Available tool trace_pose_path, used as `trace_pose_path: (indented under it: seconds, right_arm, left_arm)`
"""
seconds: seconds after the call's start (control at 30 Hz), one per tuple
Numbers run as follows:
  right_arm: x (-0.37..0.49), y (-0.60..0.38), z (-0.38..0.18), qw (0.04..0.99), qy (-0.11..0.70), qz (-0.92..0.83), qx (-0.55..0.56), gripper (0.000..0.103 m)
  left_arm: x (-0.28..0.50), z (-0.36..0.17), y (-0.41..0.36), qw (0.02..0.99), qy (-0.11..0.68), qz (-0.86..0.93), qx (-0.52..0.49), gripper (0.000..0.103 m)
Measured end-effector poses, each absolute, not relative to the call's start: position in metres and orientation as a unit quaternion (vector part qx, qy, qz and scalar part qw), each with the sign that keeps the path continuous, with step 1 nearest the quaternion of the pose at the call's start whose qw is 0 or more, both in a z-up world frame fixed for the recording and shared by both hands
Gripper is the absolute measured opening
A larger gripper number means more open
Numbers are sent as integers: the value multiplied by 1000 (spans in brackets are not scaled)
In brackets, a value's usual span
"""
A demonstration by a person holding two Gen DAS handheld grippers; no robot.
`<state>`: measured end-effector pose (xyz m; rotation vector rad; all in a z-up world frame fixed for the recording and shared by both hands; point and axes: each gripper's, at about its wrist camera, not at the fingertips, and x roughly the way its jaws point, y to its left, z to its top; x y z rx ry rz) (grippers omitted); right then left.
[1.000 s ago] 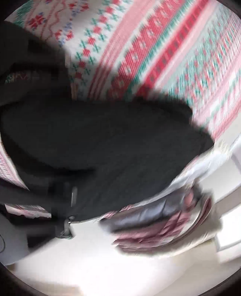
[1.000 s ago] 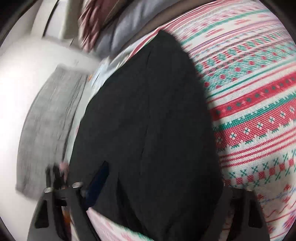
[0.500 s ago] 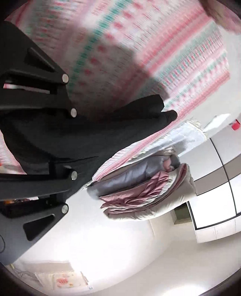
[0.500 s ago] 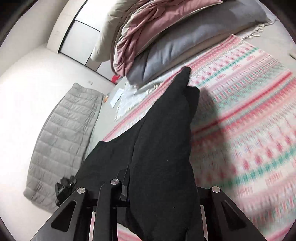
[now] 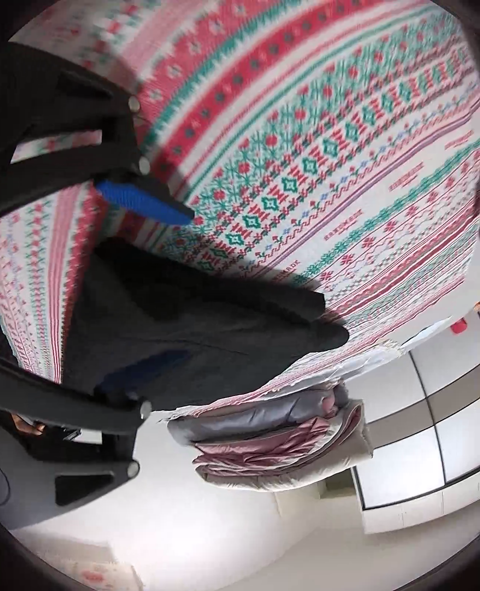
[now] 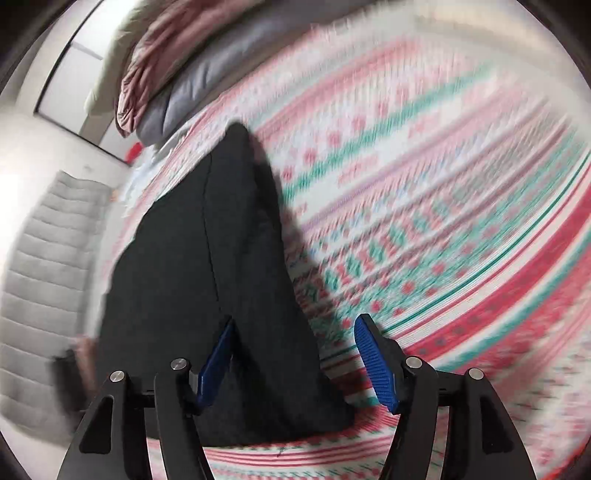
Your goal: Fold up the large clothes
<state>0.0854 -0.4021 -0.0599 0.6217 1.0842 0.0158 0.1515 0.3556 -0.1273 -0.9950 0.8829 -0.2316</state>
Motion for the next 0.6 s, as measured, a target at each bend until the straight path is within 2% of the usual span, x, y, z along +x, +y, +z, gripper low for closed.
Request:
trace_pose_path:
  seconds: [0.07, 0.2, 0.3, 0.43, 0.53, 0.6]
  right_arm:
    - [80, -388, -32, 843, 482, -30, 237, 69]
    - [81, -345, 14, 884, 426, -47, 186, 75]
    - [93, -300, 29, 897, 404, -5, 177, 78]
    - [117, -243, 14, 902, 408, 33, 141, 79]
    - [123, -202, -16, 902, 417, 48, 107, 79]
    - [128, -181, -36, 894, 438, 45, 76, 79]
  left_arm:
    - [152, -121, 350, 776, 419, -90, -463, 80]
    - [145, -109, 319, 780, 427, -39, -456, 82]
    - [135, -121, 302, 788, 424, -9, -446, 82]
    - [138, -145, 271, 773, 438, -37, -458, 82]
    - [139, -139, 260, 802, 393, -26, -448, 82]
    - [145, -142, 257, 804, 373, 0, -463, 78]
